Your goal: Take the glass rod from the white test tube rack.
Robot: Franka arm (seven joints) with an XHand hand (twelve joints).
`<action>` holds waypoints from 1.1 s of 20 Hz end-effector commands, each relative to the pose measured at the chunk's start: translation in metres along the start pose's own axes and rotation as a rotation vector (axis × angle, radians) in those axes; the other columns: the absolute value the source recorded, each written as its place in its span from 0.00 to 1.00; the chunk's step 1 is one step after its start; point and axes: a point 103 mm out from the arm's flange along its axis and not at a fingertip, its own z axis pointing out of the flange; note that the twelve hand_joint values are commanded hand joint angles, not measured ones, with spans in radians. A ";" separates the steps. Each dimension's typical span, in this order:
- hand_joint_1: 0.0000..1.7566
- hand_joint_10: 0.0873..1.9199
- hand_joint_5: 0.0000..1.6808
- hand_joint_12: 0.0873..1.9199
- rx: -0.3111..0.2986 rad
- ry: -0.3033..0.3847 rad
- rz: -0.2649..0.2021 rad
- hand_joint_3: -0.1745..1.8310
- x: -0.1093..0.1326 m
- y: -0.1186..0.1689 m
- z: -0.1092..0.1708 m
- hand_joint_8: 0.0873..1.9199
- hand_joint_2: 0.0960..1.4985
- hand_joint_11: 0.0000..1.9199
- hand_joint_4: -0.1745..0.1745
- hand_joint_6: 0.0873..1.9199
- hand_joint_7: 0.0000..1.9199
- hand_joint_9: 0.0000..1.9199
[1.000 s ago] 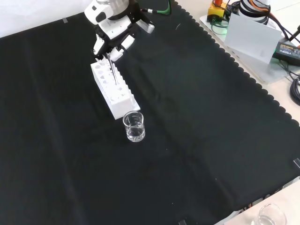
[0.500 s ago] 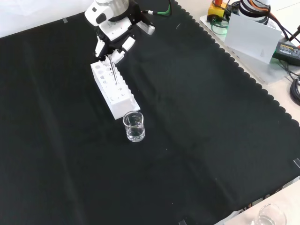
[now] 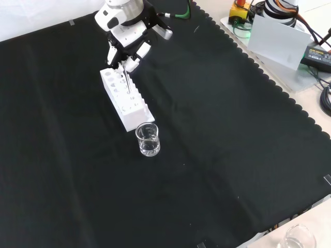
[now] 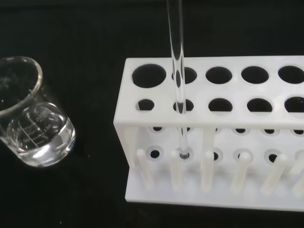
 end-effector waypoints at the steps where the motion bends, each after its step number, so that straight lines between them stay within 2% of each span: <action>1: 0.67 0.31 0.48 0.35 -0.173 0.086 0.003 0.02 0.005 -0.005 -0.008 0.53 0.81 0.81 0.37 0.64 0.51 0.77; 3: 0.69 0.32 0.52 0.32 -0.220 0.081 -0.004 0.01 0.006 -0.007 -0.011 0.51 0.80 0.82 0.39 0.59 0.54 0.79; 7: 0.72 0.34 0.57 0.31 -0.251 0.042 -0.014 0.00 0.007 -0.014 -0.020 0.45 0.76 0.83 0.30 0.50 0.60 0.82; 10: 0.72 0.35 0.59 0.31 -0.237 0.023 -0.010 0.00 0.010 -0.022 -0.026 0.42 0.75 0.84 0.27 0.47 0.62 0.82; 22: 0.73 0.34 0.63 0.32 -0.232 -0.005 0.004 0.00 0.009 -0.055 -0.068 0.36 0.73 0.84 0.26 0.41 0.65 0.84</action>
